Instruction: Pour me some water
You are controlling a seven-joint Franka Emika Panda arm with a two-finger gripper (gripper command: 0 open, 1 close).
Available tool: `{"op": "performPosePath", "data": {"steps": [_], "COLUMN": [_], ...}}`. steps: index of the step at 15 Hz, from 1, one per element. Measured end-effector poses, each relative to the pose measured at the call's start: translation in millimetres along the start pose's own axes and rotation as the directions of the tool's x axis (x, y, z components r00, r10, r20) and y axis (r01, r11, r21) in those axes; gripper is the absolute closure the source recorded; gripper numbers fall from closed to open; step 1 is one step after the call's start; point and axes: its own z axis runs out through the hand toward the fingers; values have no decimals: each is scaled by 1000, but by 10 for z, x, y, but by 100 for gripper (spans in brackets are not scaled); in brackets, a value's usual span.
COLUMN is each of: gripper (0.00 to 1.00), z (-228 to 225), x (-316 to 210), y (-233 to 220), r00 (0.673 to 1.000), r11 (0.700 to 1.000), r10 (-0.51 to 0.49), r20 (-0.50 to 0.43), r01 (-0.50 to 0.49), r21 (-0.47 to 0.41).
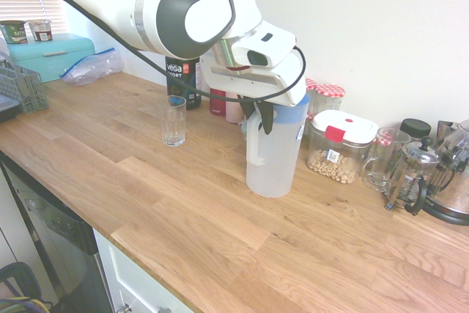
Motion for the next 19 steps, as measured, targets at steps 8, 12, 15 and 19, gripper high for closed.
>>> {"op": "performPosePath", "data": {"steps": [8, 12, 15, 19], "gripper": [0, 0, 0, 0], "z": [56, -61, -428, -689], "x": [-81, -128, -152, -324], "y": [30, 87, 128, 120], "r00": [1000, 996, 982, 960], "r11": [1000, 999, 997, 993], "r10": [0, 32, 55, 25], "r20": [17, 82, 180, 279], "r01": [0, -30, -42, 8], "r21": [-8, -31, -72, -118]}}
